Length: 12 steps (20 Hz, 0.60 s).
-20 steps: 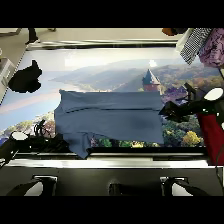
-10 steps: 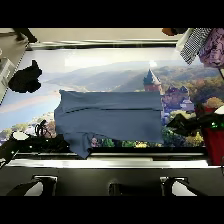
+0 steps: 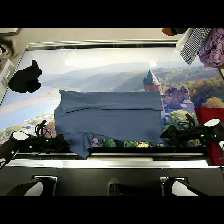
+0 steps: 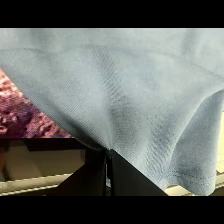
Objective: Fold the clothes and pants, and hang the long-sleeved shirts on hangers.
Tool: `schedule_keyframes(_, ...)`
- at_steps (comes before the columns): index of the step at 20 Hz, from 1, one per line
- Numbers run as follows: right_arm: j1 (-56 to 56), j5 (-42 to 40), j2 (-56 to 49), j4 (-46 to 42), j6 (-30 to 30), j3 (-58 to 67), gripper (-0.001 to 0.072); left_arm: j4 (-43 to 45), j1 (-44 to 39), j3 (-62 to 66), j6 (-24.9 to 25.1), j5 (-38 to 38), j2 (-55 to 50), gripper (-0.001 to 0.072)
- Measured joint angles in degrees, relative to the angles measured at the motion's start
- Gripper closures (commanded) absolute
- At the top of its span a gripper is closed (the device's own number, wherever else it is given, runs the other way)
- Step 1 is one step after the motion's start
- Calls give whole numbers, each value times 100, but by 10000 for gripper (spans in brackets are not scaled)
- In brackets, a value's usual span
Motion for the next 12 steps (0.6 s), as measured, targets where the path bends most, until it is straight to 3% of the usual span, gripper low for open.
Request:
schedule_keyframes(5, -2, -74, -107, 177, -44, -181, 236, 0, 2, 0, 0, -7, 0, 691)
schedule_keyframes(8, -4, -151, -192, 339, -170, -352, 451, 0, 2, 4, 0, -13, 0, 691)
schedule_keyframes(9, -4, -219, -205, 404, -219, -391, 606, 0, 2, 9, -2, -15, 0, 691)
schedule_keyframes(10, -4, -306, -219, 411, -264, -424, 684, 0, 2, 22, -4, -33, 0, 692)
schedule_keyframes(12, -2, -402, -225, 490, -341, -433, 686, 37, 0, 122, -13, -144, 11, 693)
